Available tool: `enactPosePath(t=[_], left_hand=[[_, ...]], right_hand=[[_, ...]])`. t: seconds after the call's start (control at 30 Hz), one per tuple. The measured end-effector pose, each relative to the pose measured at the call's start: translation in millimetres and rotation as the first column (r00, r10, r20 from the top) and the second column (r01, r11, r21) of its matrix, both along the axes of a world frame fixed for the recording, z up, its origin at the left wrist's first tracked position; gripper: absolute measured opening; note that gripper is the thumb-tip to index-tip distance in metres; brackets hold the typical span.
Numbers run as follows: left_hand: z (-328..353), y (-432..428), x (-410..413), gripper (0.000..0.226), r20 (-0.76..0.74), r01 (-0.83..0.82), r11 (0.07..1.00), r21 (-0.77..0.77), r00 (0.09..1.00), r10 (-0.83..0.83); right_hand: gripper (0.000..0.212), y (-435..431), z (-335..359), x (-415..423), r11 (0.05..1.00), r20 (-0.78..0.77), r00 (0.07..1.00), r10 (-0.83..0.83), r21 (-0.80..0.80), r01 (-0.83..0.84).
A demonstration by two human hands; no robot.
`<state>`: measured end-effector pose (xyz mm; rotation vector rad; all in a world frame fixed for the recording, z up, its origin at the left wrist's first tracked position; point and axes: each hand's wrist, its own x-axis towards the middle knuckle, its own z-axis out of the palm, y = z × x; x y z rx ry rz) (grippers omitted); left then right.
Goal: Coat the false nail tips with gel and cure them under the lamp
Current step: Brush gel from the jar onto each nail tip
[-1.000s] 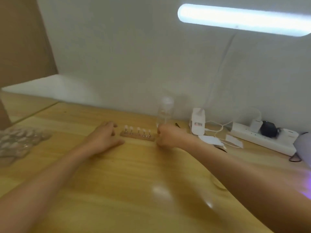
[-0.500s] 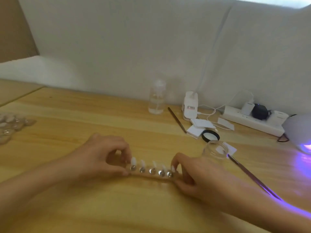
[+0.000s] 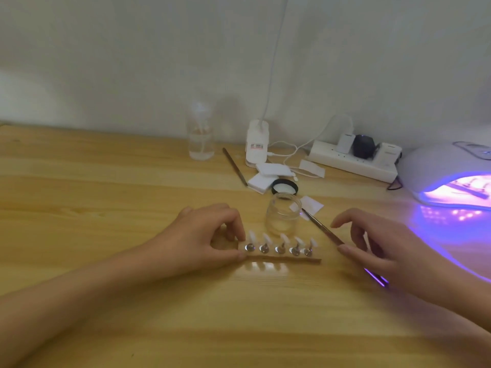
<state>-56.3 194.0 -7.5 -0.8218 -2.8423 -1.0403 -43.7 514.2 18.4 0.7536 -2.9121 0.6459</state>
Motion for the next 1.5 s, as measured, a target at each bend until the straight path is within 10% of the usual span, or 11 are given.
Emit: enactPosePath(t=[0.23, 0.33, 0.5, 0.73, 1.1, 1.5], left_hand=[[-6, 7, -1, 0.024, 0.166, -0.065, 0.965, 0.254, 0.986, 0.023], [-4, 8, -2, 0.023, 0.196, -0.066, 0.960, 0.271, 0.981, 0.012], [-2, 8, 3, 0.021, 0.073, 0.012, 0.971, 0.241, 0.997, -0.031], [4, 11, 9, 0.011, -0.098, 0.006, 0.972, 0.236, 0.995, 0.018], [11, 40, -41, 0.012, 0.178, -0.208, 0.694, 0.689, 0.977, 0.116], [-5, 40, -46, 0.013, 0.080, -0.140, 0.695, 0.705, 0.990, 0.118]], right_hand=[[0.048, 7, -14, -5, 0.999, 0.071, 0.997, -0.002, 0.047, -0.002], [0.044, 14, -5, -6, 0.973, 0.125, 0.992, 0.019, -0.233, 0.011], [0.033, 11, 16, -11, 0.585, 0.243, 0.945, 0.219, -0.808, 0.072], [0.024, -30, 38, -35, 0.382, 0.052, 0.998, 0.041, -0.924, 0.032], [0.012, -60, 18, -45, 0.656, -0.108, 0.994, -0.015, -0.751, -0.072], [0.010, -65, -4, -51, 0.674, -0.072, 0.996, 0.055, -0.733, -0.090]])
